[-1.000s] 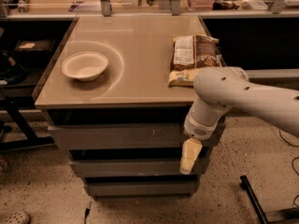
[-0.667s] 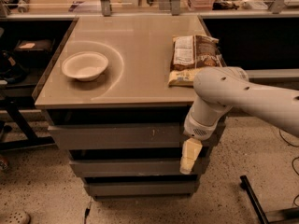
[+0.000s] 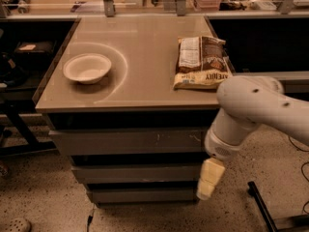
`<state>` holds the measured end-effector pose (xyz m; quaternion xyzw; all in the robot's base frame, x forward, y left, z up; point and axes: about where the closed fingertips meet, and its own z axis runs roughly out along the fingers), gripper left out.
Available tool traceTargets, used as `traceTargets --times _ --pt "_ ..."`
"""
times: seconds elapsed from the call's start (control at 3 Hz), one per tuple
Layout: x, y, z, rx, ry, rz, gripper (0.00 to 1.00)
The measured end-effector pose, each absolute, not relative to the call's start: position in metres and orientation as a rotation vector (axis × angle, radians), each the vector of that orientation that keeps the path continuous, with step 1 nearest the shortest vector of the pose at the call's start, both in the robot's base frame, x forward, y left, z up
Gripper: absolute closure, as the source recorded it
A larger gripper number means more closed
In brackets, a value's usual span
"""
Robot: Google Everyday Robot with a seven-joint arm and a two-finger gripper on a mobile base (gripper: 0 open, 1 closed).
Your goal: Close top drawer
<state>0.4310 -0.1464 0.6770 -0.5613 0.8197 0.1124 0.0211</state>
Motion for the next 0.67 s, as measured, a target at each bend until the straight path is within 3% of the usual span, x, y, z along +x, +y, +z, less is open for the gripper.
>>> traceTargets --times 0.33,0.67 --pt "0.333 -0.167 0.707 -1.578 2.727 0.354 0.0" --pt "0.317 -0.174 0.731 -1.539 2.727 0.264 0.0"
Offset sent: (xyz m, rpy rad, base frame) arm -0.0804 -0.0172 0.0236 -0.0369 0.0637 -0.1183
